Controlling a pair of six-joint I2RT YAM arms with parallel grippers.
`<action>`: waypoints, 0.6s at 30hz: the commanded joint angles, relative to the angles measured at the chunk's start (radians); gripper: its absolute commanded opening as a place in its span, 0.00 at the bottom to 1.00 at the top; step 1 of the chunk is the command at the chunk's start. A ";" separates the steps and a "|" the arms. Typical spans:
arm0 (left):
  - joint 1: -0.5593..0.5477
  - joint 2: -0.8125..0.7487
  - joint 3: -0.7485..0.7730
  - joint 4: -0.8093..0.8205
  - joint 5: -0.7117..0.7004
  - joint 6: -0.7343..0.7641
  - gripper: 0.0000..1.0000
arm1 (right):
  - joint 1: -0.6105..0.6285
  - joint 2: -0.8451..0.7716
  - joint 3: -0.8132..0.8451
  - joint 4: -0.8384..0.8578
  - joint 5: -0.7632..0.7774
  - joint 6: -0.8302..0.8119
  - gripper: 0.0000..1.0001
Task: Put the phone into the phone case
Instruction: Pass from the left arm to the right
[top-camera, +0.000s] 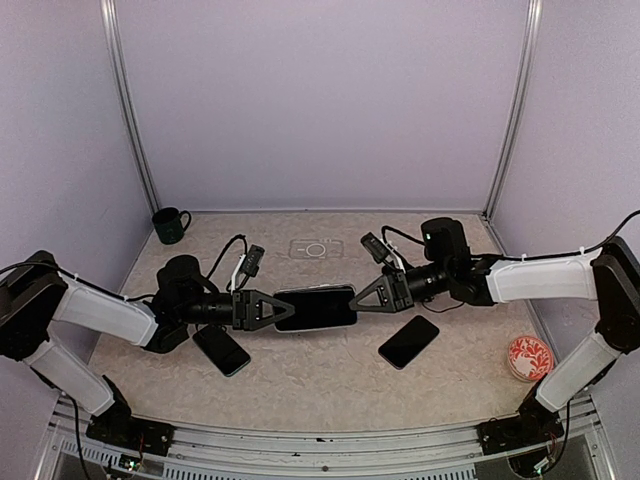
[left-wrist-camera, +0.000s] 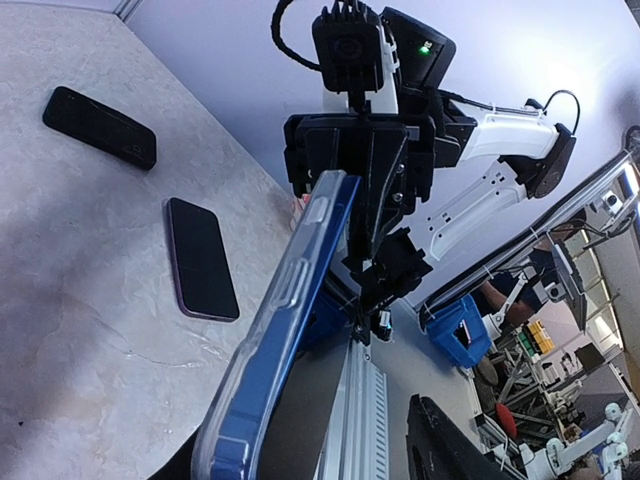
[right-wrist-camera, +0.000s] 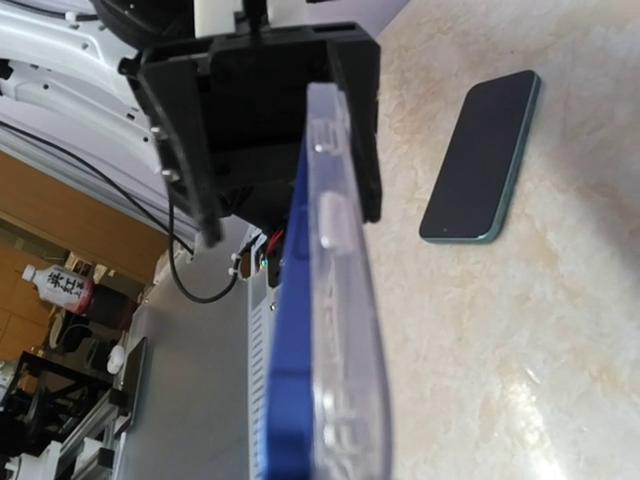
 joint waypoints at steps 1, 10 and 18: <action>0.005 -0.031 -0.014 0.019 0.008 0.015 0.48 | -0.029 -0.045 -0.007 0.017 0.041 0.000 0.00; 0.006 -0.019 -0.019 0.037 -0.001 0.004 0.15 | -0.029 -0.049 -0.014 0.046 0.013 0.019 0.00; 0.008 -0.012 -0.018 0.030 -0.005 0.008 0.00 | -0.029 -0.062 -0.023 0.070 -0.017 0.025 0.07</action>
